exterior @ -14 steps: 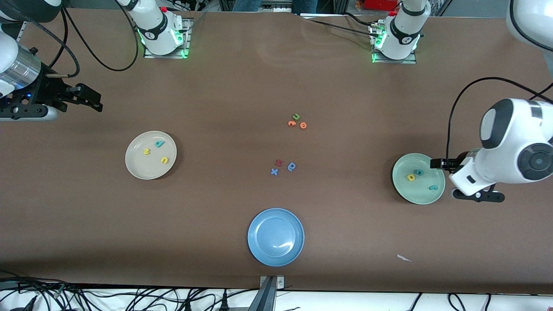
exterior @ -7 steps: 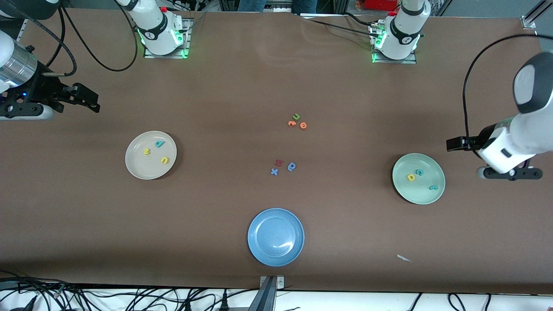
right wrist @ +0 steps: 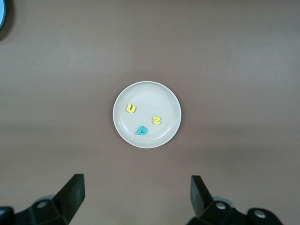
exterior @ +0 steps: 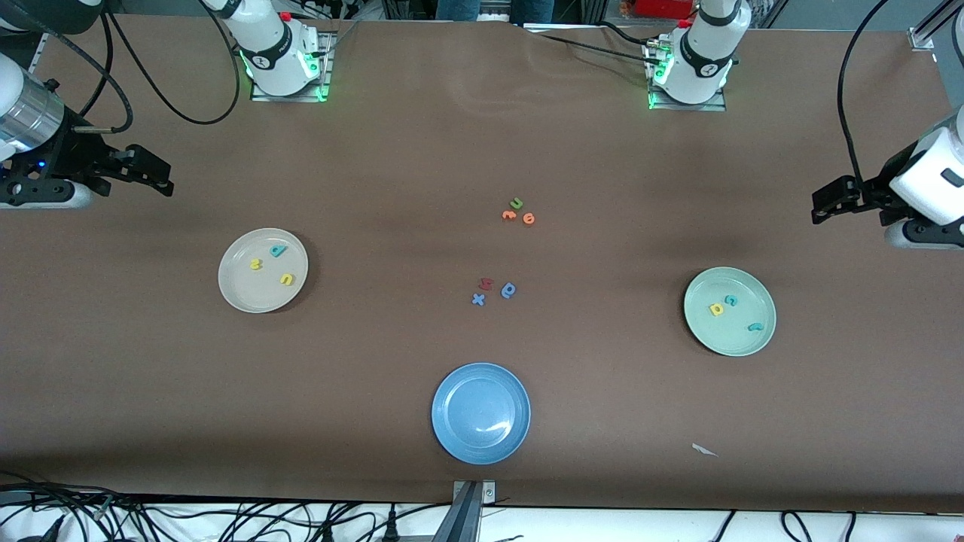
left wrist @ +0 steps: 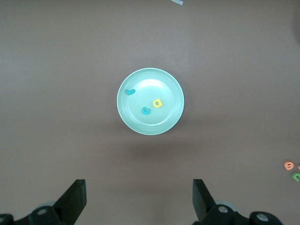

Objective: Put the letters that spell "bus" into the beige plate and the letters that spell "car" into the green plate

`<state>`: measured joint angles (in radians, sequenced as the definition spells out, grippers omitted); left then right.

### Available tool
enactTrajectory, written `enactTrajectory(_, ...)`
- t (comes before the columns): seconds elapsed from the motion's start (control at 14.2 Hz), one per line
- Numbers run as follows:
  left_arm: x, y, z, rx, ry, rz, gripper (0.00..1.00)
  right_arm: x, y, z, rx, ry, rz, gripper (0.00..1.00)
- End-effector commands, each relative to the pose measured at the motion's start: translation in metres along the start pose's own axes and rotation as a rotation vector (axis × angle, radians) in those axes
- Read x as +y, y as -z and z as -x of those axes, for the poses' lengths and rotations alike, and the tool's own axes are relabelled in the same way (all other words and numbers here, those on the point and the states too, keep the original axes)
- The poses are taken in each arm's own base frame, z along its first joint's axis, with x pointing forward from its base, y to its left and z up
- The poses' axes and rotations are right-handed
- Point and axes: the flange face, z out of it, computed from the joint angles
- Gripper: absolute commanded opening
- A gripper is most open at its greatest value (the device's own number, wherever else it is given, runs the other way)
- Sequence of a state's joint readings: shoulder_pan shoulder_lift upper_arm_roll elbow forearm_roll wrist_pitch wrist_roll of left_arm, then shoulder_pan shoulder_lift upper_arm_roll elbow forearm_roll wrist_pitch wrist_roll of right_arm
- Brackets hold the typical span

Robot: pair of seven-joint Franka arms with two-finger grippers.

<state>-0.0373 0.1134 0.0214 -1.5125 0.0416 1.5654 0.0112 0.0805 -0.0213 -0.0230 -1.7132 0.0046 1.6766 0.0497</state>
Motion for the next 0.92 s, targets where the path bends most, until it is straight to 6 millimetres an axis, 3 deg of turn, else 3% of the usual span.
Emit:
enactTrajectory(0.0,-0.0038,-0.0079,0.003,-0.011,-0.018,0.018,1.0,0.0007,0.0054,0.0011,0.005,-0.007,0.01,1.0)
enactTrajectory(0.85,-0.0082,-0.0063,0.0043,-0.018,-0.024,0.021,1.0,0.0025,0.0056,0.0008,0.007,0.001,0.012,1.0)
